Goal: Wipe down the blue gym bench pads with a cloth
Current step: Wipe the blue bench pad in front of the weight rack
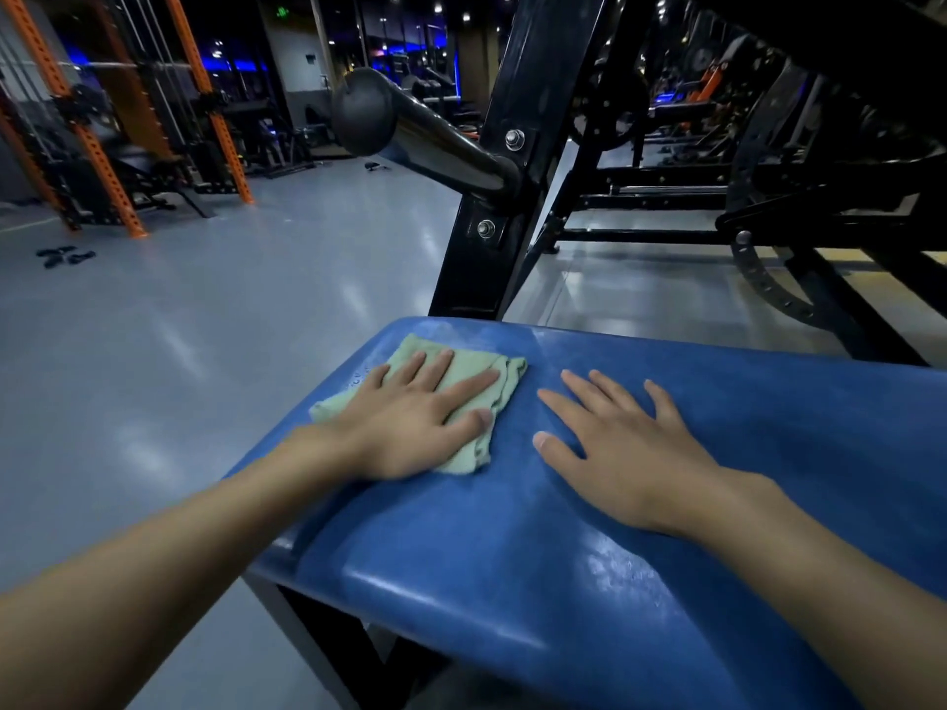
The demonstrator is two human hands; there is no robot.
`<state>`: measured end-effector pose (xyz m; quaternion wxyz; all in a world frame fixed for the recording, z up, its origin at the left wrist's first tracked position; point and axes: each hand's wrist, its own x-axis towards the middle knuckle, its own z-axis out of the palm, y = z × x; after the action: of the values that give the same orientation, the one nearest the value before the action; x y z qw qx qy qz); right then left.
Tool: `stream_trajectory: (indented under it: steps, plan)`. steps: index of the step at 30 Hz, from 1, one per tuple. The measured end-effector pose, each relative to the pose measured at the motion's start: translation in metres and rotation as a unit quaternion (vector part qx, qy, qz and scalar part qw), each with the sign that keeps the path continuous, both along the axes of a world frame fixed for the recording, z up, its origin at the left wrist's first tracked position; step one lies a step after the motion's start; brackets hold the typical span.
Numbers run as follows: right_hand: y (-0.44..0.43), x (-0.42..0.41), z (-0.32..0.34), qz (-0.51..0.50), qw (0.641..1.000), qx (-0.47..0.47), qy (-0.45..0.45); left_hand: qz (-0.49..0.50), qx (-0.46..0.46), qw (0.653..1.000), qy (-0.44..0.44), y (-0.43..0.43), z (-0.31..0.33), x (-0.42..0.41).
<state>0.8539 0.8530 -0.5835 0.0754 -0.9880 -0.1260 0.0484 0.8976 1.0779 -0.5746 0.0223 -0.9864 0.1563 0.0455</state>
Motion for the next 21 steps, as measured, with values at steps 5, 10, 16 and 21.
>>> stream_trajectory:
  steps: [5, 10, 16, 21]
  plan:
    - [0.000, 0.001, -0.001, 0.000, 1.000, -0.008, -0.006, 0.030, 0.006, 0.999, -0.011, -0.024, -0.001, 0.097]
    - [-0.002, 0.001, 0.000, 0.000, 1.000, -0.006, 0.000, 0.036, 0.006, 0.999, -0.009, -0.023, -0.003, 0.100]
    - [-0.003, 0.000, 0.001, -0.006, 1.000, -0.004, 0.002, -0.007, -0.008, 1.000, -0.007, 0.019, -0.001, -0.002]
    - [0.004, 0.001, 0.009, -0.004, 0.999, -0.030, -0.019, -0.020, -0.004, 1.000, -0.012, 0.059, 0.002, -0.097]
